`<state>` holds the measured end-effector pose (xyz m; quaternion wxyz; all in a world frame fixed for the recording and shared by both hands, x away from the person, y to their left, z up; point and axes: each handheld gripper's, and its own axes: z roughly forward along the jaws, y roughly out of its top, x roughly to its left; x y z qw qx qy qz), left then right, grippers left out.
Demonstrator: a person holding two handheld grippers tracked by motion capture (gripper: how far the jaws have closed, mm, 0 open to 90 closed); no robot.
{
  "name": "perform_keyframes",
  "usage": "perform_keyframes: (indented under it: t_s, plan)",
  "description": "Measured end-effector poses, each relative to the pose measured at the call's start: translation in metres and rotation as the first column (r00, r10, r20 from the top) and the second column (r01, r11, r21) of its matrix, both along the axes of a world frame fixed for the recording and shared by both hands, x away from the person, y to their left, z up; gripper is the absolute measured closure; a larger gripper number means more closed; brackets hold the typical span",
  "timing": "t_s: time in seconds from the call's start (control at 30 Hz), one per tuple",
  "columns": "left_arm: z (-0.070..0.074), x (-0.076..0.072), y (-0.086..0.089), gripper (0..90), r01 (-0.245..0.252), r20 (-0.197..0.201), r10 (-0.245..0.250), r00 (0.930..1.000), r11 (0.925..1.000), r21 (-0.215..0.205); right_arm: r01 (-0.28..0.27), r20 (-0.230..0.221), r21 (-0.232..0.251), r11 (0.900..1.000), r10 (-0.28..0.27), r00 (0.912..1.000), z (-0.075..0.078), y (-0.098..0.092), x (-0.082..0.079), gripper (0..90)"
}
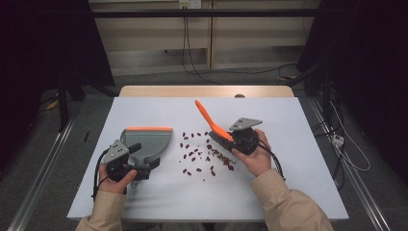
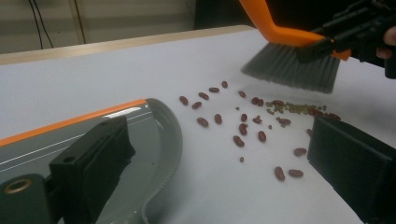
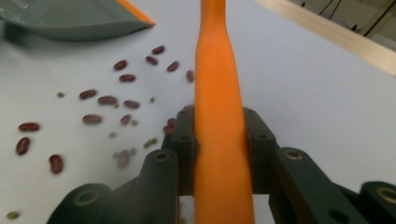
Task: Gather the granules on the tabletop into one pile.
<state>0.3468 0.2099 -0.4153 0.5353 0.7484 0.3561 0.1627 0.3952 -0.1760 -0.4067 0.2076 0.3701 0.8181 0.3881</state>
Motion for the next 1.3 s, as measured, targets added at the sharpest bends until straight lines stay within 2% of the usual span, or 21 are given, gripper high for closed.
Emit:
perform_keyframes:
  t_s: [0.17, 0.37, 0.47, 0.6, 0.7, 0.8, 0.93, 1.0, 1.1, 1.3]
  plan:
    - [0.0, 0.001, 0.001, 5.9, 0.0, -0.003, 0.0, 1.0, 1.0, -0.005, 0.022, 0.008, 0.008, 1.0, -0.022, 0.9997, 0.001, -0.005, 0.025, 71.0]
    - [-0.002, 0.002, 0.002, 6.0, -0.006, -0.01, 0.006, 0.9999, 0.9999, -0.013, 0.031, 0.002, 0.014, 0.999, -0.031, 0.9995, -0.009, 0.006, 0.059, 71.0]
    - [-0.002, 0.003, 0.003, 5.9, -0.005, -0.012, 0.005, 0.9999, 0.9998, -0.018, 0.021, 0.002, -0.006, 1.0, -0.021, 0.9998, -0.014, 0.015, 0.072, 71.0]
    - [-0.003, 0.004, 0.003, 5.9, -0.008, -0.018, 0.008, 0.9998, 0.9999, -0.015, -0.01, 0.029, -0.02, 1.0, 0.01, 0.9995, -0.015, 0.025, 0.086, 71.0]
    - [-0.003, 0.004, 0.004, 5.9, -0.009, -0.018, 0.008, 0.9998, 0.9998, -0.016, -0.032, 0.033, -0.057, 0.998, 0.034, 0.9989, -0.019, 0.032, 0.094, 71.0]
    - [-0.003, 0.004, 0.004, 6.0, -0.013, -0.02, 0.012, 0.9997, 0.9997, -0.02, -0.069, 0.023, -0.057, 0.996, 0.07, 0.9972, -0.023, 0.037, 0.094, 71.0]
    - [-0.003, 0.005, 0.005, 5.9, -0.013, -0.02, 0.013, 0.9997, 0.9997, -0.019, -0.127, 0.007, -0.102, 0.987, 0.128, 0.9917, -0.022, 0.043, 0.085, 71.0]
    - [-0.003, 0.004, 0.005, 5.9, -0.014, -0.02, 0.014, 0.9997, 0.9997, -0.02, -0.156, 0.003, -0.099, 0.983, 0.157, 0.9876, -0.021, 0.044, 0.079, 71.0]
    - [-0.003, 0.004, 0.004, 6.0, -0.016, -0.019, 0.016, 0.9997, 0.9996, -0.021, -0.195, 0.014, -0.121, 0.973, 0.198, 0.9801, -0.022, 0.044, 0.068, 70.8]
    - [-0.002, 0.003, 0.005, 5.9, -0.019, -0.015, 0.019, 0.9997, 0.9996, -0.019, -0.258, 0.004, -0.138, 0.956, 0.261, 0.9653, -0.019, 0.041, 0.05, 70.8]
